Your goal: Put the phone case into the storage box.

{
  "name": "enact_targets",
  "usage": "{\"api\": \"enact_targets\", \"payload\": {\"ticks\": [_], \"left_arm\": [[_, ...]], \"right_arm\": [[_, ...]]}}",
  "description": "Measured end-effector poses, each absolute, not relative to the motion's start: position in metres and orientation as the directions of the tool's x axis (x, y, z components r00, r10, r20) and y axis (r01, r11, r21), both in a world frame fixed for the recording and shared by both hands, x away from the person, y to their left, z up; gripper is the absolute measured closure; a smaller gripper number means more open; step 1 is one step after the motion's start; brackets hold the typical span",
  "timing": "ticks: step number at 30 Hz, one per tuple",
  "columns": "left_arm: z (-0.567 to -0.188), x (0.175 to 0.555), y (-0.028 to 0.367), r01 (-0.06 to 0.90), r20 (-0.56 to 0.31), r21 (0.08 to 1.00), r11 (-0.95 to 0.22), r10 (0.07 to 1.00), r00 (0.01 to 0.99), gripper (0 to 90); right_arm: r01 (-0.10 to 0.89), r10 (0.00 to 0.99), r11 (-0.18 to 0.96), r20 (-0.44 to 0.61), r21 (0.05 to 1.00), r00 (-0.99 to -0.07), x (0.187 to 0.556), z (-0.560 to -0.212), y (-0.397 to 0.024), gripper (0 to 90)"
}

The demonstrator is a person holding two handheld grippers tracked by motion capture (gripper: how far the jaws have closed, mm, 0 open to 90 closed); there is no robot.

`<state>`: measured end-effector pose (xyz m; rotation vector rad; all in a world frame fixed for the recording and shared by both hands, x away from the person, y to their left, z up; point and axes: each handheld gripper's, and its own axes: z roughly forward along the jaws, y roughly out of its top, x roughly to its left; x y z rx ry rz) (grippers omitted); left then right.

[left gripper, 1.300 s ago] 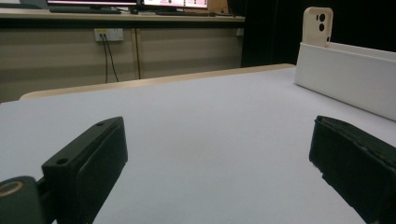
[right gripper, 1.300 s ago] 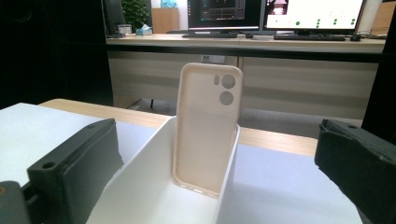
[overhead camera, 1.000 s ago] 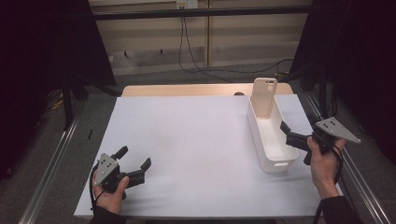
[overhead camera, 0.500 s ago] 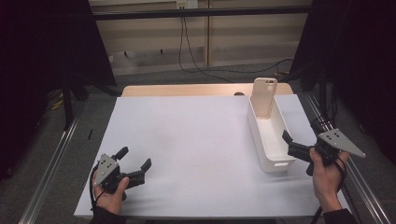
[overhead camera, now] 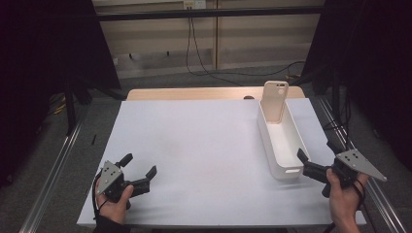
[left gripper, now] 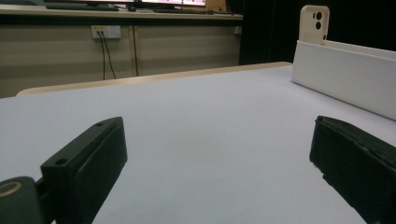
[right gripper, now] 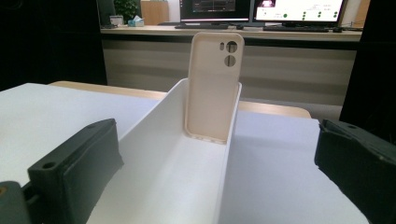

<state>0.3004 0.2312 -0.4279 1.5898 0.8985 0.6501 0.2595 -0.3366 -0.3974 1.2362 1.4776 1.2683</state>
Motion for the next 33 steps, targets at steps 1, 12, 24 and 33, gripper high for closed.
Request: {"api": "enact_targets", "payload": {"ticks": [1, 12, 24, 33], "left_arm": [[-0.428, 0.3, 0.232, 0.204, -0.061, 0.977, -0.064, 0.83, 0.554, 3.9], [-0.428, 0.295, 0.238, 0.21, -0.065, 0.976, -0.061, 0.836, 0.545, 3.9], [-0.428, 0.291, 0.238, 0.213, -0.057, 0.974, -0.073, 0.836, 0.545, 4.1], [-0.428, 0.288, 0.242, 0.216, -0.06, 0.974, -0.066, 0.847, 0.529, 4.2]], "right_arm": [[0.168, 0.982, 0.013, 0.02, 0.986, -0.19, 0.258, -0.398, -0.336, 0.0], [0.194, 0.981, 0.04, -0.001, 0.98, -0.196, 0.239, -0.413, -0.329, 0.6], [0.203, 0.983, 0.013, 0.025, 0.979, -0.182, 0.221, -0.423, -0.331, 0.0], [0.23, 0.983, 0.039, 0.004, 0.972, -0.185, 0.209, -0.433, -0.329, 0.0]]}}
